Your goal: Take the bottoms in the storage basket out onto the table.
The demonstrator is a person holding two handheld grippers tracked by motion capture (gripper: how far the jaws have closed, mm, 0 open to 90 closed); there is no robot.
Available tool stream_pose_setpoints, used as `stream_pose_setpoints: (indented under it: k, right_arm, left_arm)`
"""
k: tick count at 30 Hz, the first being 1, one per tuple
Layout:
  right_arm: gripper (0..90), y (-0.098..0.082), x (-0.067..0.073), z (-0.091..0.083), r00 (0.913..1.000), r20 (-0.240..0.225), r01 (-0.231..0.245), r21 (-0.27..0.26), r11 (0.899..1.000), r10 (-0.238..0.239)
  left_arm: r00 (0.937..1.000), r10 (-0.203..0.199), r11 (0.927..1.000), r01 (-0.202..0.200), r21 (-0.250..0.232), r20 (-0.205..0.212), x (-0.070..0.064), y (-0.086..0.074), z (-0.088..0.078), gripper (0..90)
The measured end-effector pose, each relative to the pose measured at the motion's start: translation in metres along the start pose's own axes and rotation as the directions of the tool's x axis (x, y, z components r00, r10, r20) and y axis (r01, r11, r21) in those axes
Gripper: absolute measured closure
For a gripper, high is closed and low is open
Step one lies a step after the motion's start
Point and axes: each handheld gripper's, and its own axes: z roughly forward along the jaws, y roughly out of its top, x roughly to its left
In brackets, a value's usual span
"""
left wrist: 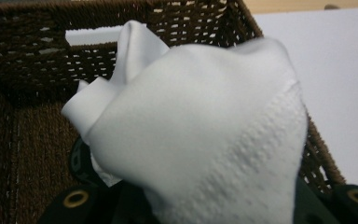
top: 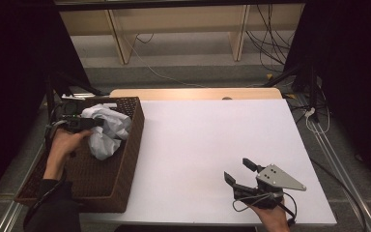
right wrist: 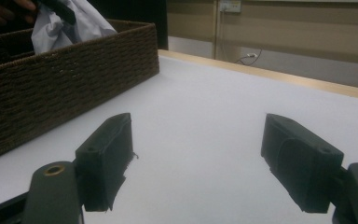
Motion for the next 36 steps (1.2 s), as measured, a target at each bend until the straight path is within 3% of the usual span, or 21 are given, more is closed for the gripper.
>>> stream_pose_setpoints:
  k: [5, 12, 18, 27, 36]
  right_arm:
    - [26.0, 0.0, 0.001, 0.0, 1.0, -0.003, 0.003, -0.002, 1.0, -0.003]
    - [26.0, 0.001, 0.002, -0.001, 0.9999, 0.002, 0.012, -0.004, 1.0, -0.012]
    - [26.0, 0.001, 0.002, -0.002, 0.9999, 0.0, 0.012, -0.009, 1.0, -0.012]
    - [26.0, 0.001, 0.002, -0.002, 0.9999, 0.001, 0.015, -0.006, 1.0, -0.015]
    - [26.0, 0.001, 0.002, -0.002, 0.9999, 0.0, 0.016, -0.005, 1.0, -0.016]
  left_arm:
    - [0.9997, 0.026, 0.9995, -0.026, -0.019, 0.002, -0.006, -0.001, -0.011, 74.4]
    - [0.9987, 0.023, 0.9987, -0.021, -0.046, 0.044, -0.009, -0.002, -0.021, 74.4]
    - [0.9982, 0.04, 0.9977, -0.038, -0.056, 0.044, -0.015, -0.002, -0.025, 74.4]
    - [0.9937, 0.061, 0.995, -0.053, -0.085, 0.094, -0.025, 0.0, -0.033, 74.6]
    - [0.9909, 0.084, 0.9893, -0.07, -0.128, 0.105, -0.035, 0.004, -0.046, 74.6]
